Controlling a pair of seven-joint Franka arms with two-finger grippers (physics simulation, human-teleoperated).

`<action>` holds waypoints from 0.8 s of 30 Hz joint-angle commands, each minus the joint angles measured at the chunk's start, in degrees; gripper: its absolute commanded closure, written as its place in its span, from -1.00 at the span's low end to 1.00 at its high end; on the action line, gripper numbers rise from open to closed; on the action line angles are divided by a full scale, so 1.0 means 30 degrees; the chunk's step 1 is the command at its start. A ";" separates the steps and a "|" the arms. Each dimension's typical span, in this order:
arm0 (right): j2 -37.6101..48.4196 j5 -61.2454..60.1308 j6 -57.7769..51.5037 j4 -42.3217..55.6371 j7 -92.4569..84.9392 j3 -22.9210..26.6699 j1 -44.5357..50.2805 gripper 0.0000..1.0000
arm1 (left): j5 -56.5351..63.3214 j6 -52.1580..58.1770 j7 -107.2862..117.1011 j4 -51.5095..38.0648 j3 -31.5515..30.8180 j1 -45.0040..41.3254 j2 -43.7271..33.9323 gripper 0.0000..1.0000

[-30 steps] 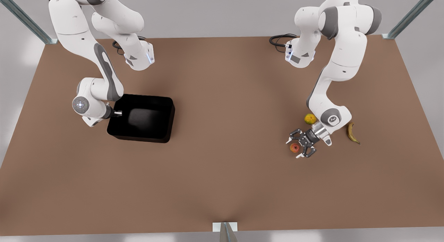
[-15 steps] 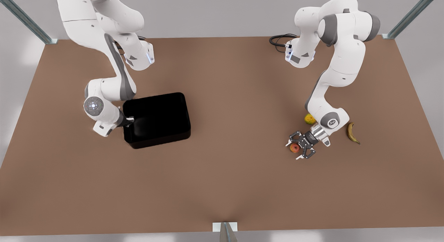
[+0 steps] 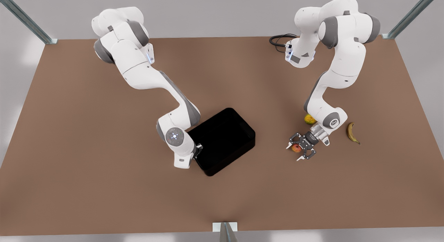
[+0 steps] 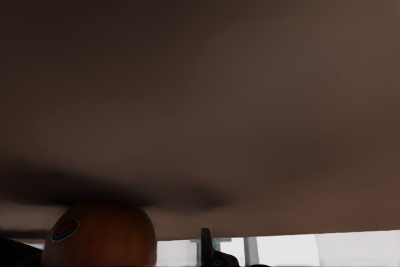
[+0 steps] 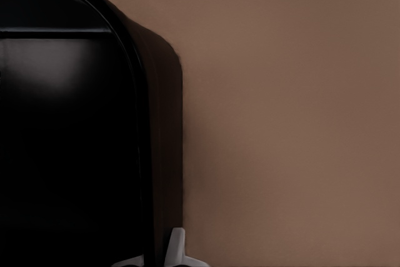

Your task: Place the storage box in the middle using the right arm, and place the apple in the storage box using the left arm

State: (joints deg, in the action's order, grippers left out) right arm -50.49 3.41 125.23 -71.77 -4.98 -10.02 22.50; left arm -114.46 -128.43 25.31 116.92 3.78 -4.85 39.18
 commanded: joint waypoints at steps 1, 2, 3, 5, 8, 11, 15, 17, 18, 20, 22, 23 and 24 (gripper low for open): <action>-0.0222 0.0007 0.0035 0.0223 0.0019 -0.0001 0.0147 0.55 | -0.0080 0.0064 -0.0086 0.0022 0.0000 0.0006 0.0034 -0.80; -0.0544 0.0007 0.0036 0.0487 -0.0010 -0.0001 0.0177 0.55 | -0.0080 0.0152 -0.0116 0.0022 0.0000 0.0006 0.0064 -0.80; -0.0632 0.0007 0.0065 0.0487 -0.0040 -0.0001 0.0177 0.55 | -0.0080 0.0152 -0.0116 0.0022 0.0000 0.0006 0.0064 -0.80; -0.0779 0.0007 0.0651 0.0429 -0.0069 -0.0001 0.0177 0.04 | -0.0080 0.0298 -0.0116 0.0051 0.0000 0.0035 0.0064 -0.80; -0.0779 0.0007 0.0651 0.0399 -0.0069 0.0029 0.0177 -1.00 | -0.0050 0.0972 -0.0438 0.0285 0.0205 0.0036 -0.0024 -0.85; -0.0457 0.0007 0.0212 0.0458 -0.0040 0.0029 0.0148 -1.00 | -0.0050 0.1002 -0.0673 0.0373 0.0205 0.0036 0.0005 -0.86; 0.3291 -0.1487 -0.6142 0.0487 -0.0098 0.0029 -0.1551 -1.00 | -0.0050 0.1002 -0.0643 0.0432 0.0234 0.0153 0.0064 -0.74; 0.7246 -0.1428 -1.2732 0.0253 0.0136 0.1519 -0.3368 -1.00 | -0.0080 0.1031 -0.0438 0.0461 0.0293 0.0153 0.0005 -0.27; 0.8916 -0.1399 -1.5752 -0.0068 0.0136 0.3133 -0.4011 -1.00 | -0.0051 0.1031 -0.0409 0.0461 0.0293 0.0153 -0.0024 0.02; 1.1112 -0.1253 -1.7220 -0.0888 -0.0273 0.5944 -0.4656 -1.00 | -0.0080 0.1031 -0.0409 0.0461 0.0293 0.0153 0.0005 0.22; 1.3486 -0.0549 -1.7249 -0.2381 -0.0333 0.6210 -0.5769 -1.00 | -0.0109 0.1002 -0.0380 0.0461 0.0293 0.0153 0.0005 0.31; 1.4045 -0.0549 -1.7220 -0.3027 -0.0303 0.6210 -0.5917 -1.00 | -0.0138 0.1002 -0.0380 0.0461 0.0293 0.0153 0.0034 0.33; 1.3958 -0.0549 -1.7249 -0.3028 -0.0362 0.6181 -0.5917 -1.00 | -0.0138 0.1002 -0.0351 0.0461 0.0293 0.0182 0.0005 0.35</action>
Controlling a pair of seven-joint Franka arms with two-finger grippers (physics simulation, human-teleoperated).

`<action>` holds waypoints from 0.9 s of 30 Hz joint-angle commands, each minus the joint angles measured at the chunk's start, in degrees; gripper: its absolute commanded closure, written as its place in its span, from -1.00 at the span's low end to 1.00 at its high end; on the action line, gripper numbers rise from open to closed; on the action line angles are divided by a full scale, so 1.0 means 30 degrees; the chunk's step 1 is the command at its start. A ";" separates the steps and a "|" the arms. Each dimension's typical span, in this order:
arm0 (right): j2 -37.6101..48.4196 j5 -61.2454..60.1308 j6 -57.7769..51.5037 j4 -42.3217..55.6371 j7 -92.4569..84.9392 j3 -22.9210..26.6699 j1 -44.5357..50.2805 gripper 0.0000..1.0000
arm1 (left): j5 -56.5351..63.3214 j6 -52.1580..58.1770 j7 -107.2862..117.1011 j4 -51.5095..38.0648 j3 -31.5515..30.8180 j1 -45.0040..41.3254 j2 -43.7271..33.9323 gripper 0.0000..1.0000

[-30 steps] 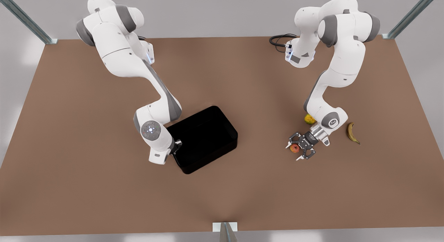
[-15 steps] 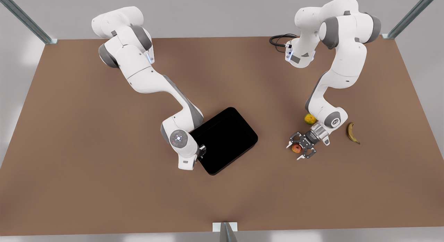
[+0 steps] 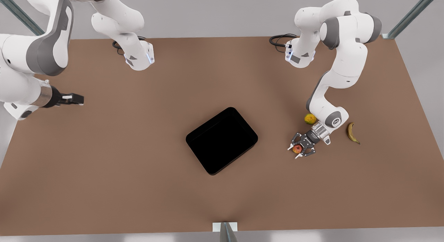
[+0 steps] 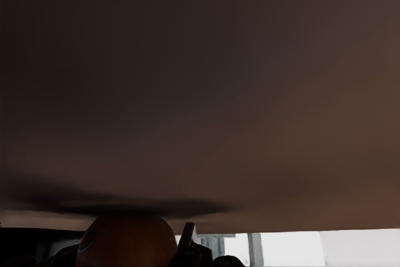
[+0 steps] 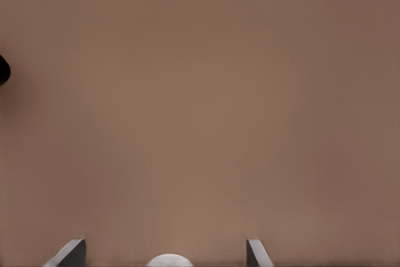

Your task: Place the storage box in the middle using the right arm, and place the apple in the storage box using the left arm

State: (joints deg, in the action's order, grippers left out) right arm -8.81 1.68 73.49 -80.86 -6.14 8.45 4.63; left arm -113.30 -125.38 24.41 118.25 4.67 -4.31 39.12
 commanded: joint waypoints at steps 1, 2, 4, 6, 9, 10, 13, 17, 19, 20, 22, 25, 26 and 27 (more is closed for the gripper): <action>-0.0021 -0.0003 -0.0004 0.0000 -0.0003 -0.0006 0.0040 -1.00 | -0.0525 0.0017 -0.0051 0.0017 -0.0003 0.0001 -0.0004 0.42; -0.0080 -0.0003 -0.0004 0.0000 -0.0003 -0.0064 0.0040 -1.00 | -0.0496 0.0017 0.0065 0.0017 -0.0003 0.0001 -0.0266 0.50; -0.0109 -0.0032 -0.0004 0.0000 -0.0032 -0.0123 0.0040 -1.00 | -0.0291 0.0105 0.1236 0.0046 0.0406 -0.0029 -0.1028 0.57; -0.0197 -0.0061 -0.0034 0.0000 -0.0032 -0.0123 0.0040 -1.00 | 0.3251 0.0982 0.3552 -0.0275 0.1431 -0.0058 -0.1878 0.57; -0.0285 -0.0091 -0.0063 0.0000 -0.0062 -0.0123 0.0040 -1.00 | 1.1220 0.2184 0.4664 -0.2325 0.1696 -0.0146 -0.3138 0.57; -0.0314 -0.0091 -0.0385 0.0000 -0.0032 -0.0123 0.0040 -1.00 | 1.3446 0.2391 0.5805 -0.3555 0.1520 -0.0204 -0.3168 0.57; -0.0431 -0.0149 -0.0385 0.0000 -0.0003 -0.0123 0.0040 -1.00 | 2.0182 0.2625 1.0053 -0.7099 -0.0880 -0.0233 -0.2993 0.57; -0.0197 -0.0178 -0.0327 0.0029 -0.0413 -0.0152 -0.0224 -1.00 | 2.5488 0.2244 1.7347 -1.0264 -0.5655 -0.0322 -0.2524 0.57; 0.0213 -0.0149 -0.0093 -0.0380 -0.0560 -0.0123 -0.0224 -1.00 | 2.6370 0.1337 2.0454 -1.0588 -0.7210 -0.0496 -0.2260 0.57; 0.0242 -0.0149 -0.0092 -0.0440 -0.0560 -0.0123 -0.0224 -1.00 | 2.6399 0.0721 2.1772 -1.1406 -0.7240 -0.1667 -0.1676 0.57; 0.1853 -0.0120 0.1284 -0.2489 -0.0560 -0.0503 -0.0926 -1.00 | 2.7014 -0.1532 2.4556 -1.2112 -0.7240 -0.3690 -0.0942 0.57; 0.1707 -0.0149 0.1373 -0.2578 -0.0560 -0.0621 -0.1044 -1.00 | 2.6926 -0.4785 2.6784 -1.2170 -0.7240 -0.5858 -0.0034 0.57; 0.1649 -0.0149 0.1373 -0.2578 -0.0589 -0.0621 -0.1044 -1.00 | 2.6985 -0.5724 2.7283 -1.2462 -0.7240 -0.6561 0.0551 0.55; 0.1649 -0.0149 0.1373 -0.2578 -0.0589 -0.0650 -0.1044 -1.00 | 2.6985 -0.6192 2.7312 -1.2698 -0.7240 -0.7088 0.0787 -1.00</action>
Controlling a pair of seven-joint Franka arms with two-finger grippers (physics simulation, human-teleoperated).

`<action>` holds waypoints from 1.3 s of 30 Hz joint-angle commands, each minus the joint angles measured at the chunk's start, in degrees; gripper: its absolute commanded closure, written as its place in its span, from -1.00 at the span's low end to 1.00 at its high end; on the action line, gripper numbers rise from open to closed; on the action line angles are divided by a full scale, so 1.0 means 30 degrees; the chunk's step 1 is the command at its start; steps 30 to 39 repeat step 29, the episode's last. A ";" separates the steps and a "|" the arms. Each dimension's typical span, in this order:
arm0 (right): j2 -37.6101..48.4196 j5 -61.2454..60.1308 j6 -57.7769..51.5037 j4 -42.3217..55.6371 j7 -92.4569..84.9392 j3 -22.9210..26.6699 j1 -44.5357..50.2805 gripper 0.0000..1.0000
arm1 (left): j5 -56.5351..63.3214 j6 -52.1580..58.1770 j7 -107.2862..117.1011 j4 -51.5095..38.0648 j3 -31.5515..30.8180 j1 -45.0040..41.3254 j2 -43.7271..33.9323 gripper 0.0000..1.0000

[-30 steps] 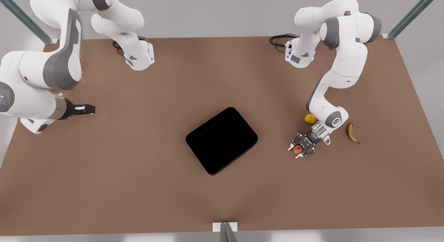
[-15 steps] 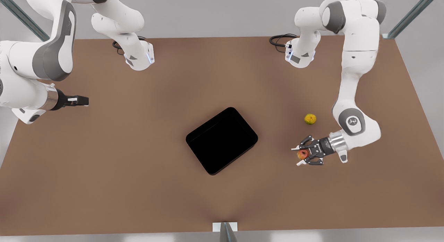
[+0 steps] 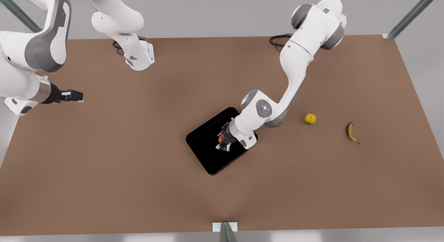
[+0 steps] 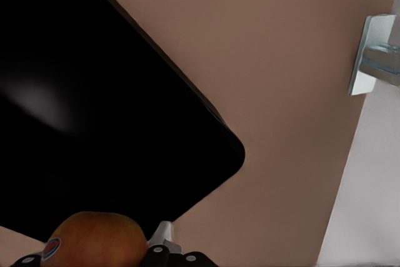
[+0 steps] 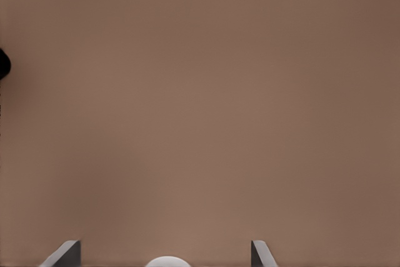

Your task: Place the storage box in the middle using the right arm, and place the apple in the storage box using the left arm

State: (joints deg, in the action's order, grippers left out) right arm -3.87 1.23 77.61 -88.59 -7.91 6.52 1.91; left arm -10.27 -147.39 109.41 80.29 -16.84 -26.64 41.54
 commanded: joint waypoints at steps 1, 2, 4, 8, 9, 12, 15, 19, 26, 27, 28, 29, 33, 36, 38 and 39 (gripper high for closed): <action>0.0002 0.0000 -0.0029 0.0000 0.0000 -0.0004 -0.0139 -1.00 | -0.7386 0.0615 -0.0435 -0.0043 -0.0040 -0.0086 0.0009 -1.00; -0.0027 0.0000 -0.0029 0.0000 0.0000 -0.0004 -0.0139 -1.00 | -0.7356 0.0615 -0.0200 -0.0043 -0.0011 -0.0291 0.0009 -1.00; -0.0027 0.0000 -0.0059 0.0000 0.0000 -0.0004 -0.0139 -1.00 | -0.7298 0.0645 -0.0259 -0.0014 0.0078 -0.0438 0.0009 -1.00; -0.0086 0.0000 -0.0059 0.0000 -0.0204 -0.0004 -0.0139 -1.00 | -0.6946 0.1698 -0.0434 -0.0014 0.0486 -0.0350 -0.0225 -1.00; -0.0086 0.0000 -0.0088 0.0000 -0.0205 0.0025 -0.0139 -1.00 | -0.6858 0.3306 -0.0610 -0.0189 0.1219 -0.0321 -0.0313 -1.00; 0.0060 0.0117 0.0029 0.0059 -0.0176 0.0025 -0.0139 -1.00 | -0.3754 0.9254 -0.4506 -0.1478 0.4499 0.0089 -0.1777 -1.00; 0.0119 0.0146 0.0029 0.0059 -0.0176 -0.0004 -0.0139 -1.00 | -0.3579 1.1367 -0.9627 -0.2797 0.8219 0.1935 -0.2831 -1.00; 0.0236 0.0263 0.0059 0.0117 -0.0146 0.0025 -0.0139 -1.00 | 0.0612 1.6287 -2.9698 -0.0778 1.0859 0.2198 -0.8659 -1.00; 0.0178 0.0557 0.0058 0.0147 -0.0146 -0.0004 -0.0110 -1.00 | 0.3220 2.0654 -3.3716 -0.3413 0.3769 0.7472 -0.7842 -1.00; 0.0178 0.0557 0.0058 0.0147 -0.0146 -0.0004 -0.0110 -1.00 | 0.3220 2.0625 -3.3745 -0.3413 0.3710 0.7472 -0.7842 -1.00; 0.0178 0.0557 0.0030 0.0147 -0.0175 -0.0004 -0.0110 -1.00 | 0.3220 2.0625 -3.3745 -0.3413 0.3710 0.7472 -0.7842 -1.00; 0.0177 0.0557 0.0030 0.0147 -0.0176 0.0025 -0.0110 -1.00 | 0.3191 2.0625 -3.3745 -0.3384 0.3681 0.7472 -0.7842 -1.00; 0.0177 0.0557 0.0030 0.0147 -0.0176 0.0025 -0.0110 -1.00 | 0.3191 2.0625 -3.3745 -0.3384 0.3681 0.7472 -0.7842 -1.00; 0.0177 0.0557 0.0030 0.0147 -0.0176 0.0025 -0.0110 -1.00 | 0.3191 2.0625 -3.3745 -0.3384 0.3681 0.7472 -0.7842 -1.00; 0.0177 0.0557 0.0030 0.0147 -0.0176 0.0025 -0.0110 -1.00 | 0.3191 2.0625 -3.3745 -0.3384 0.3681 0.7472 -0.7842 -1.00; 0.0177 0.0557 0.0030 0.0147 -0.0176 0.0025 -0.0110 -1.00 | 0.3191 2.0625 -3.3745 -0.3384 0.3681 0.7472 -0.7842 -1.00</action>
